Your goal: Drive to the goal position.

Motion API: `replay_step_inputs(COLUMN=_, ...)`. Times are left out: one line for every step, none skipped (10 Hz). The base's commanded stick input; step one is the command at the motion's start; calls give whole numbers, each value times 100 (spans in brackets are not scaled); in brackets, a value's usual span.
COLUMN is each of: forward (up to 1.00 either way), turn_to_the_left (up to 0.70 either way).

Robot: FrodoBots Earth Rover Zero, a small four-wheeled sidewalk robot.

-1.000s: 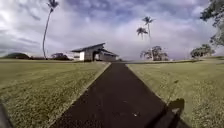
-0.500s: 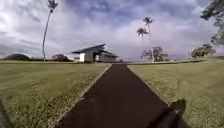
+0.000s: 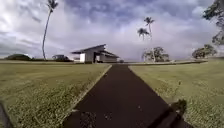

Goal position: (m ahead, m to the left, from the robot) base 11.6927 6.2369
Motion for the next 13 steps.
replay_step_inputs(forward=70, turn_to_the_left=0)
replay_step_inputs(forward=70, turn_to_the_left=0)
replay_step_inputs(forward=70, turn_to_the_left=0)
replay_step_inputs(forward=70, turn_to_the_left=0)
replay_step_inputs(forward=70, turn_to_the_left=0)
replay_step_inputs(forward=70, turn_to_the_left=0)
replay_step_inputs(forward=70, turn_to_the_left=0)
replay_step_inputs(forward=70, turn_to_the_left=0)
replay_step_inputs(forward=70, turn_to_the_left=0)
replay_step_inputs(forward=70, turn_to_the_left=0)
replay_step_inputs(forward=70, turn_to_the_left=0)
replay_step_inputs(forward=70, turn_to_the_left=0)
replay_step_inputs(forward=70, turn_to_the_left=0)
